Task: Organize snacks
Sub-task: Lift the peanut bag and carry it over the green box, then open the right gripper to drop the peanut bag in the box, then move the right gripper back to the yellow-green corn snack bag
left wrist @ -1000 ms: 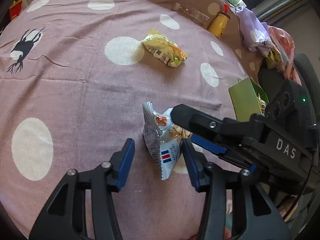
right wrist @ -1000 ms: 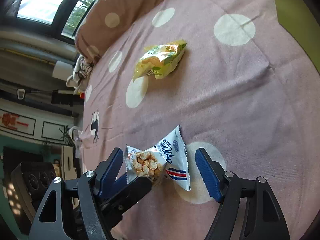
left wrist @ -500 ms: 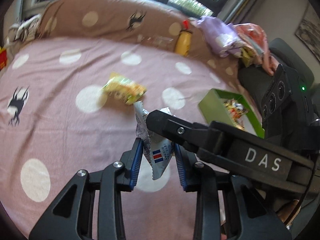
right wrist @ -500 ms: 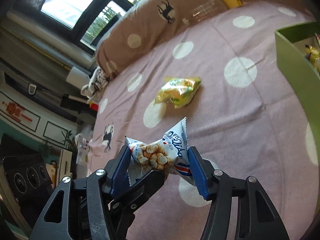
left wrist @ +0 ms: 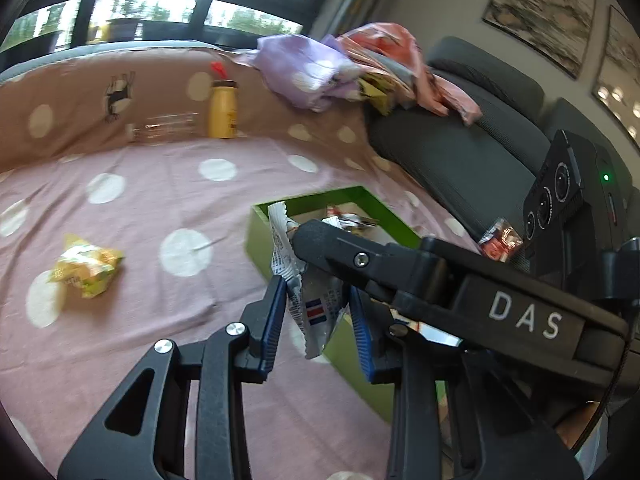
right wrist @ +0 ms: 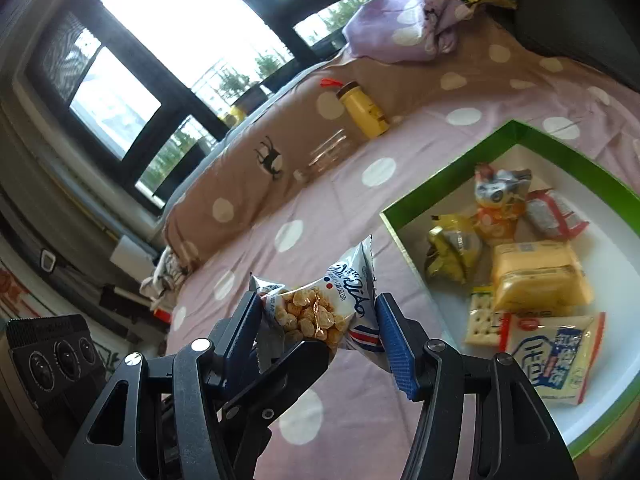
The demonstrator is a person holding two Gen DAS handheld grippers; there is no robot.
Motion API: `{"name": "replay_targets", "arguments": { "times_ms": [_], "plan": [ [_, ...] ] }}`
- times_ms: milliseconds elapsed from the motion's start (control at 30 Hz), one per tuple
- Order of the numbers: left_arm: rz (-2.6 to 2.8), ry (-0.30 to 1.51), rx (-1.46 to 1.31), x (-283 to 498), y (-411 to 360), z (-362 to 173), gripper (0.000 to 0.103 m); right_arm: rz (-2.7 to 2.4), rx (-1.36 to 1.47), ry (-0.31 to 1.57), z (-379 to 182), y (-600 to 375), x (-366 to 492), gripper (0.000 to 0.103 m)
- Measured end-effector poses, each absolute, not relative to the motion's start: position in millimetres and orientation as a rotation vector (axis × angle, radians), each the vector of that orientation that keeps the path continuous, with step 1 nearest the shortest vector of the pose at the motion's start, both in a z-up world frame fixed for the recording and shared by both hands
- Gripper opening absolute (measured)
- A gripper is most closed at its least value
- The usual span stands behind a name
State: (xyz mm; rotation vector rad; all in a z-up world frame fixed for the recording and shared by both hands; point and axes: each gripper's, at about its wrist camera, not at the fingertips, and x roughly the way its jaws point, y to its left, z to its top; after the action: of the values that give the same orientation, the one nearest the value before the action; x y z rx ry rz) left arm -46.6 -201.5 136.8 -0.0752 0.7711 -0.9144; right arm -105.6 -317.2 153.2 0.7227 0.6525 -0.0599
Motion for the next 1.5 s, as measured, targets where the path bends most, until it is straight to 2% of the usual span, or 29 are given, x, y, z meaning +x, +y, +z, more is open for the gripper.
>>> {"name": "replay_targets", "arguments": {
  "times_ms": [433, 900, 967, 1033, 1067, 1100, 1133, 1167, 1233, 1333, 1500],
  "plan": [
    [-1.106, 0.83, 0.007, -52.1, -283.5, 124.3, 0.03, -0.305, 0.829, 0.614, 137.2, -384.0, -141.3, 0.061],
    [-1.111, 0.92, 0.042, -60.0, -313.0, 107.2, 0.029, -0.459, 0.892, 0.67, 117.4, -408.7, -153.7, 0.061],
    [-1.104, 0.909, 0.031, -59.5, -308.1, 109.3, 0.032, -0.489, 0.883, 0.676, 117.6, -408.5, -154.2, 0.061],
    [-1.087, 0.905, 0.013, -56.6, -299.8, 113.4, 0.046, -0.496, 0.882, 0.673, 118.9, -408.4, -155.0, 0.061],
    [-1.071, 0.9, 0.013, -55.4, -296.1, 115.5, 0.048, -0.492, 0.878, 0.666, 120.9, -407.4, -155.5, 0.062],
    [-1.061, 0.892, 0.011, -54.3, -291.6, 118.4, 0.052, -0.488, 0.871, 0.66, 122.9, -406.4, -155.9, 0.064],
    [-1.048, 0.882, 0.005, -53.0, -285.2, 122.1, 0.058, -0.487, 0.861, 0.652, 125.3, -405.1, -155.9, 0.07],
    [-1.033, 0.875, -0.001, -51.4, -279.5, 125.1, 0.066, -0.485, 0.847, 0.642, 128.9, -402.4, -156.1, 0.073],
    [-0.991, 0.86, -0.021, -46.6, -263.2, 132.2, 0.074, -0.472, 0.818, 0.627, 136.5, -395.9, -154.6, 0.074],
    [-0.903, 0.842, -0.034, -36.8, -235.3, 141.7, 0.083, -0.447, 0.769, 0.62, 147.6, -382.8, -149.1, 0.076],
    [-0.677, 0.85, -0.061, -7.2, -173.2, 152.6, 0.092, -0.379, 0.685, 0.63, 162.1, -352.0, -129.7, 0.083]
  ]
}}
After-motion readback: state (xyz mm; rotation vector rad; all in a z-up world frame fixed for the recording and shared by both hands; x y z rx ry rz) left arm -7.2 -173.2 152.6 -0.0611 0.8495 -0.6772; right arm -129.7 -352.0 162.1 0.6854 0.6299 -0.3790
